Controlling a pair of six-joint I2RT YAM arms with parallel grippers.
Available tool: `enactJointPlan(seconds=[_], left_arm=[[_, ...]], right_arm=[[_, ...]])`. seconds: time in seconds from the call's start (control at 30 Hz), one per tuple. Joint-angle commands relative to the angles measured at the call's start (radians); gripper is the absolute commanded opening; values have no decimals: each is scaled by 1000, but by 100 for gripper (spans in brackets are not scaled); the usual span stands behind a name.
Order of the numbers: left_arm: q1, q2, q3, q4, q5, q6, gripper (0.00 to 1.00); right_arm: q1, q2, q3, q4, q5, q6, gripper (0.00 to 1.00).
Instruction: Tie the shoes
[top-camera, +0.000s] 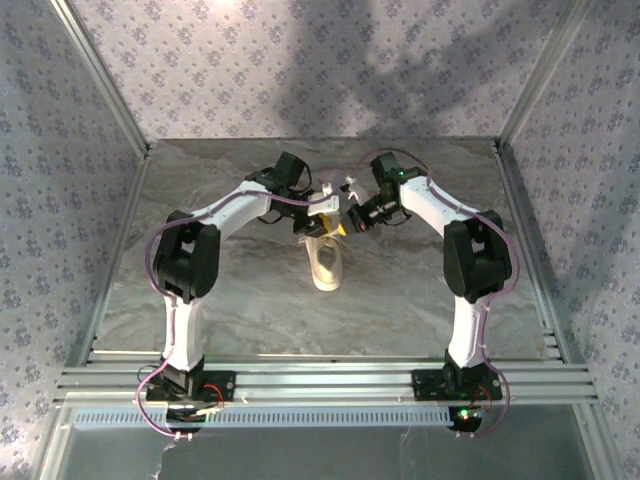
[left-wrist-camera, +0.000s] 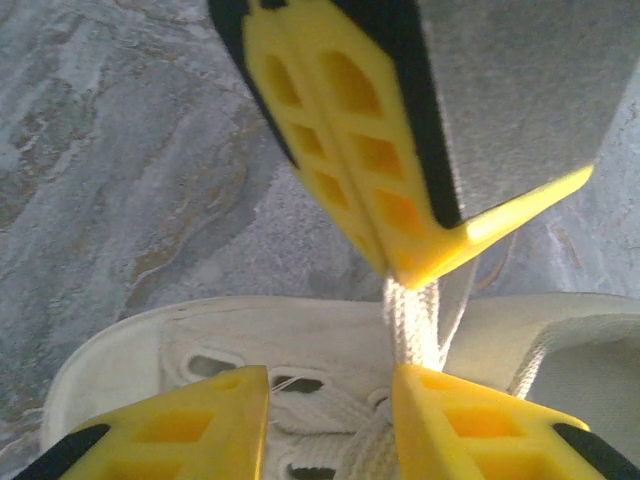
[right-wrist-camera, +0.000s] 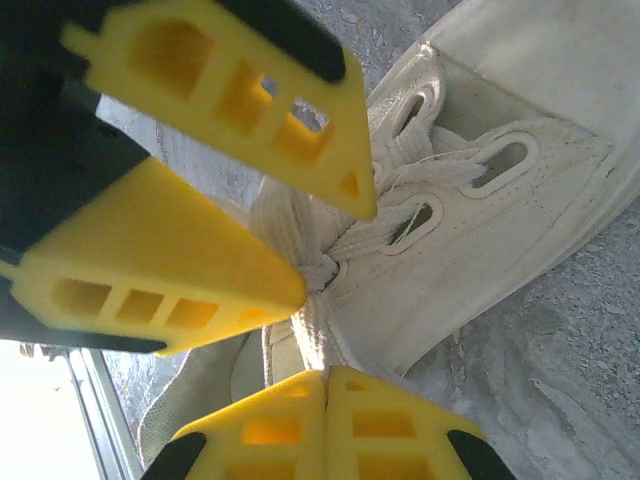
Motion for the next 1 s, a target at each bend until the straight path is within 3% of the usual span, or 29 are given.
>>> enactJointPlan(seconds=[0.0,0.1,0.17,0.57,0.73,0.83,0.97], left_arm=[[-11,23,32,-79,50,36,33],[-12,32,38,-93,40,29,23],[-12,35,39,-93,38,25,23],[3,-2,35,-92,127,3,41],[-8,28,45,-126,116,1,42],[-12,55,67,-158,95,-8,33],[-10,81,99,-196,70,-33,13]], right_arm=[[-7,16,35,-35,-18,-17,0],[-8,15,37,-37,-18,-17,0],[-8,13,37,-37,-18,-17,0],[-8,20,32,-34,-9,-11,0],[-9,21,32,-31,-11,-8,0],[-10,19,34,-31,-12,-6,0],[-16,15,32,-32,-14,-6,0]])
